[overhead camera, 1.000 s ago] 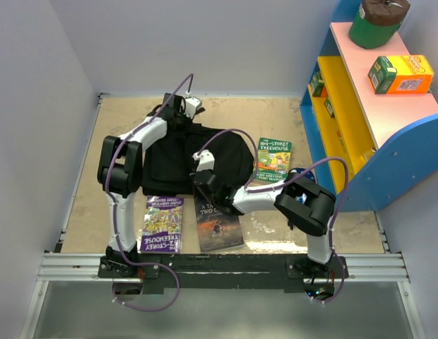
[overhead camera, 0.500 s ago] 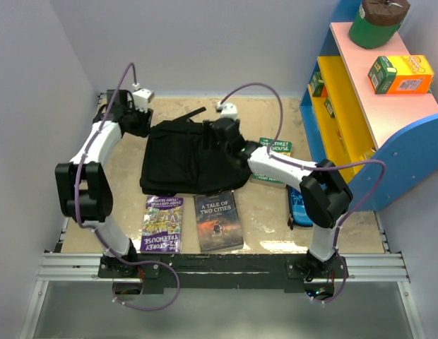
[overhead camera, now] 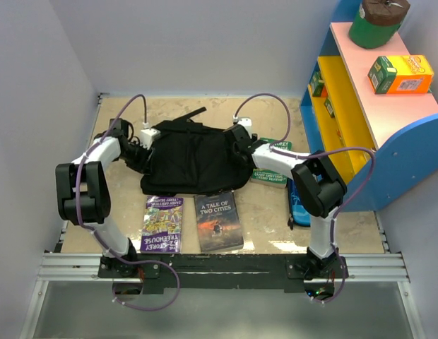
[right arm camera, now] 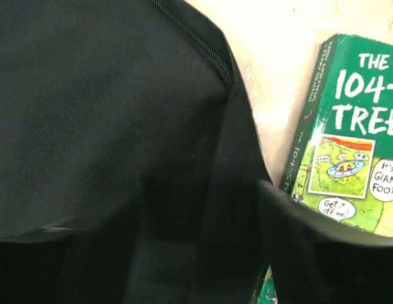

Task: Pack the student bag
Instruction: Adjust the student bag at the center of the board.

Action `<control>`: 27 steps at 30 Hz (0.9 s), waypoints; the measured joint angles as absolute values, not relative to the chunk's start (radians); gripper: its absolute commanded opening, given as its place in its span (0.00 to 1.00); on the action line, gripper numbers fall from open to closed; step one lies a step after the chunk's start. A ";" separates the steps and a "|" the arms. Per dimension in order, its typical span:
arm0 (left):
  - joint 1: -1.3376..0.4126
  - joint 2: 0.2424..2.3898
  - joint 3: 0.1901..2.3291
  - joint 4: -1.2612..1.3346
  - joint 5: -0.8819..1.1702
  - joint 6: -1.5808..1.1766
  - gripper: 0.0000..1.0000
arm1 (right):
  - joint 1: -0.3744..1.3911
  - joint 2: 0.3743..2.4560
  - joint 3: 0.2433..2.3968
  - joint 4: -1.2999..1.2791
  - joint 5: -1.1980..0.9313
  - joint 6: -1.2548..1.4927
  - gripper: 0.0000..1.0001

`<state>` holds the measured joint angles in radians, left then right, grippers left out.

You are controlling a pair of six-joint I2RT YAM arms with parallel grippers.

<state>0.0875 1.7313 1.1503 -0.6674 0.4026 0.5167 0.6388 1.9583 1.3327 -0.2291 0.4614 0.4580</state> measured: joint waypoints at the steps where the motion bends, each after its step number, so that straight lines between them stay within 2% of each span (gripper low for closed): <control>1: 0.088 1.740 1.153 -0.668 0.407 0.520 0.23 | 0.640 1.961 1.330 -0.231 0.460 0.456 0.52; 2: 0.088 1.750 1.154 -0.667 0.412 0.520 0.11 | 0.640 1.961 1.328 -0.233 0.459 0.453 0.35; 5: 0.087 1.787 1.161 -0.650 0.416 0.503 0.00 | 0.633 1.961 1.327 -0.233 0.461 0.447 0.00; 10: 0.087 1.872 1.276 -0.645 0.387 0.415 0.00 | 0.627 1.950 1.328 -0.234 0.451 0.448 0.00; 20: 0.029 2.152 1.788 -0.550 0.260 0.247 0.00 | 0.661 1.824 1.377 -0.240 0.344 0.492 0.00; 23: -0.012 2.153 1.782 -0.527 0.247 0.234 0.00 | 0.710 1.782 1.367 -0.239 0.342 0.508 0.00; 27: -0.054 2.080 1.605 -0.431 0.229 0.220 0.00 | 0.828 1.759 1.324 -0.243 0.346 0.534 0.00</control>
